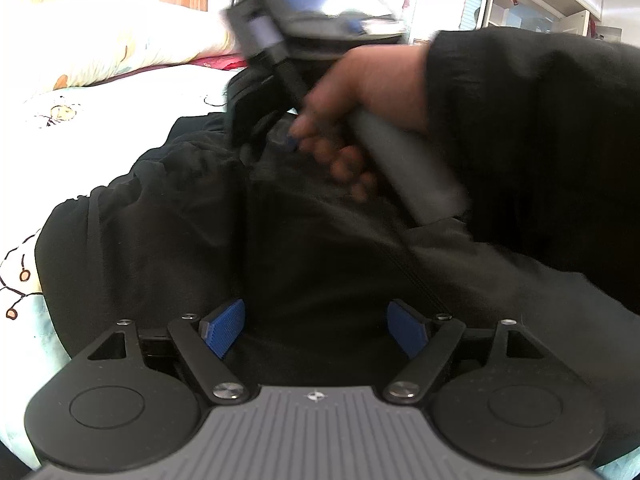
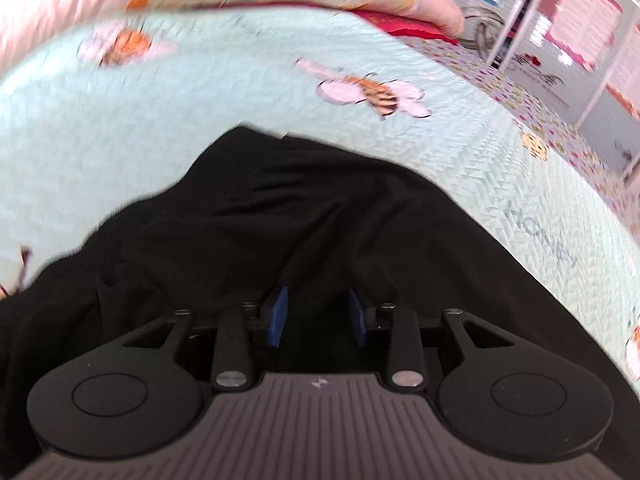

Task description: Fold clothes

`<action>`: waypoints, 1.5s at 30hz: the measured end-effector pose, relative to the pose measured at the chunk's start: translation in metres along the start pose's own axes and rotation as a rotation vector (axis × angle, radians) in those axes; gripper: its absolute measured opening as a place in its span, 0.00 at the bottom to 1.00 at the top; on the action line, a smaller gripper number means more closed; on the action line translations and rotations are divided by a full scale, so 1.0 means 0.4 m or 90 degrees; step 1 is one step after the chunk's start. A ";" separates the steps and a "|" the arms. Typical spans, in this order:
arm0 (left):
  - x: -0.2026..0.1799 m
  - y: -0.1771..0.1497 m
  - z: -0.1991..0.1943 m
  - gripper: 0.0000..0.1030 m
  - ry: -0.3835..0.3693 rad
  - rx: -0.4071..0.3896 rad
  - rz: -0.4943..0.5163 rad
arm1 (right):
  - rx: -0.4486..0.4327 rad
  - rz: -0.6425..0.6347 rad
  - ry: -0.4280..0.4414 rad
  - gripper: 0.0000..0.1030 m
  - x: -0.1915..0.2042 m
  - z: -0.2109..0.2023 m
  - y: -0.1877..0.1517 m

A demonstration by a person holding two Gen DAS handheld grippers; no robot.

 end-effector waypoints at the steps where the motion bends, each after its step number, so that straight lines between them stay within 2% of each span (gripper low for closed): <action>1: 0.000 -0.001 -0.002 0.79 0.000 0.000 0.002 | -0.010 0.019 0.000 0.35 -0.023 -0.015 -0.004; 3: -0.005 -0.001 -0.005 0.80 0.000 0.001 0.002 | -0.030 0.063 -0.011 0.36 -0.087 -0.046 -0.027; 6: 0.002 0.003 -0.006 0.80 0.002 0.001 0.006 | -0.040 0.156 -0.048 0.37 -0.236 -0.076 -0.107; 8: 0.029 0.010 0.000 0.81 0.004 0.001 0.010 | -0.024 0.218 -0.082 0.37 -0.352 -0.074 -0.182; 11: 0.035 0.006 0.008 0.82 0.009 -0.001 0.015 | 0.030 0.277 -0.139 0.38 -0.518 -0.021 -0.286; 12: 0.025 0.003 0.001 0.82 0.013 -0.003 0.019 | 0.009 0.295 -0.120 0.49 -0.570 -0.008 -0.300; 13: 0.014 0.000 -0.006 0.83 0.017 -0.005 0.023 | -0.007 0.312 -0.116 0.50 -0.620 0.006 -0.308; 16: 0.004 0.005 0.011 0.86 0.030 -0.009 0.039 | -0.005 0.368 -0.220 0.52 -0.767 0.050 -0.281; 17: 0.003 0.006 0.011 0.87 0.033 -0.009 0.041 | 0.000 0.407 -0.228 0.52 -0.804 0.051 -0.277; 19: 0.004 0.012 0.019 0.88 0.035 -0.009 0.038 | 0.004 0.476 -0.235 0.29 -0.865 0.045 -0.269; 20: 0.005 0.013 0.023 0.89 0.036 -0.009 0.036 | -0.016 0.476 -0.202 0.29 -0.848 0.021 -0.270; 23: 0.007 0.015 0.034 0.90 0.041 -0.010 0.032 | -0.057 0.402 -0.082 0.27 -0.712 -0.054 -0.302; 25: 0.010 0.013 0.033 0.90 0.042 -0.011 0.034 | -0.033 0.360 -0.018 0.27 -0.613 -0.062 -0.346; 26: 0.009 0.011 0.032 0.90 0.044 -0.012 0.036 | -0.020 0.334 -0.015 0.27 -0.578 -0.049 -0.353; 29: 0.007 0.007 0.029 0.90 0.048 -0.016 0.042 | -0.040 0.257 -0.092 0.31 -0.566 0.000 -0.336; 30: 0.006 0.006 0.027 0.90 0.048 -0.017 0.044 | -0.038 0.278 -0.130 0.31 -0.603 0.012 -0.319; 32: 0.012 0.007 0.021 0.90 0.045 -0.019 0.039 | -0.027 0.315 -0.212 0.24 -0.644 -0.003 -0.281; 33: 0.016 0.010 0.015 0.87 0.044 -0.023 0.032 | -0.057 0.320 -0.197 0.24 -0.632 -0.041 -0.264; 35: 0.030 0.020 -0.001 0.83 0.041 -0.042 0.014 | -0.122 0.327 -0.090 0.25 -0.558 -0.134 -0.266; 36: 0.040 0.027 -0.018 0.81 0.045 -0.065 0.001 | -0.130 0.327 -0.044 0.30 -0.505 -0.171 -0.285; 39: 0.082 0.044 -0.091 0.81 0.095 -0.143 -0.037 | -0.123 0.315 0.029 0.34 -0.353 -0.259 -0.379; 41: 0.129 0.047 -0.130 0.82 0.159 -0.168 -0.086 | -0.108 0.342 0.062 0.35 -0.283 -0.295 -0.462; 42: 0.156 0.047 -0.143 0.82 0.183 -0.169 -0.116 | -0.098 0.358 0.077 0.35 -0.252 -0.312 -0.503; 45: 0.233 0.048 -0.137 0.82 0.203 -0.123 -0.204 | -0.073 0.409 0.099 0.35 -0.206 -0.346 -0.604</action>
Point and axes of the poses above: each gripper's, at about its wrist camera, not at the fingertips, and z roughly the way its jaws point, x to its left, y to its top, the point moved 4 cm from there along z, roughly the way its jaws point, and after that the axes turned 7 degrees about x, right-handed, at the moved point
